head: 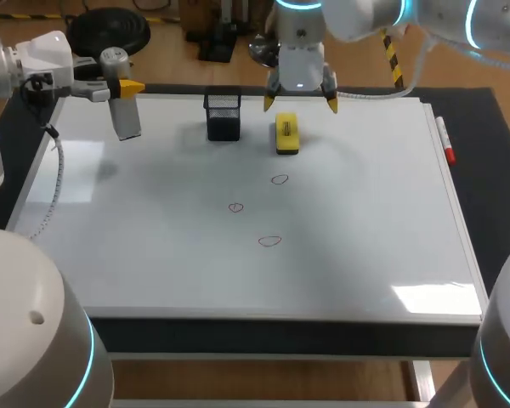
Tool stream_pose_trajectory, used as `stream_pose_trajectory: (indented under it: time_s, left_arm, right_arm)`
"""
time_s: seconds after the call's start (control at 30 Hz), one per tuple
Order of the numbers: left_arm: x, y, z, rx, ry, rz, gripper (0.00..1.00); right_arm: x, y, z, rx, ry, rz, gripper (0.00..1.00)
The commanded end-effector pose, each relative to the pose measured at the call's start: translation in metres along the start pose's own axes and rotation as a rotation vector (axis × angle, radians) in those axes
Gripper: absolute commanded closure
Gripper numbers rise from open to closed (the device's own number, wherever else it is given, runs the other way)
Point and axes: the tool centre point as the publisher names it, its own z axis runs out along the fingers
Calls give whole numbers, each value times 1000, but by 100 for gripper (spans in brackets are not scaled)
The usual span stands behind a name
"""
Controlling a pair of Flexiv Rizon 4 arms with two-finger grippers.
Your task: Pick up the inspection probe, press it on each red-marked spot on the whiteboard one by one, put down the probe, pick up the eraser, and wipe off all the red marks.
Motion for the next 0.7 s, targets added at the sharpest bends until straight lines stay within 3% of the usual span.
stream_pose_trajectory:
  time_s: [0.03,0.7]
  left_arm:
    - [1,0,0,3,-4,2,100]
    - [1,0,0,3,-4,2,100]
  right_arm:
    - [-4,7,2,21,11,-30,0]
    - [-17,16,29,-8,-69,-114,0]
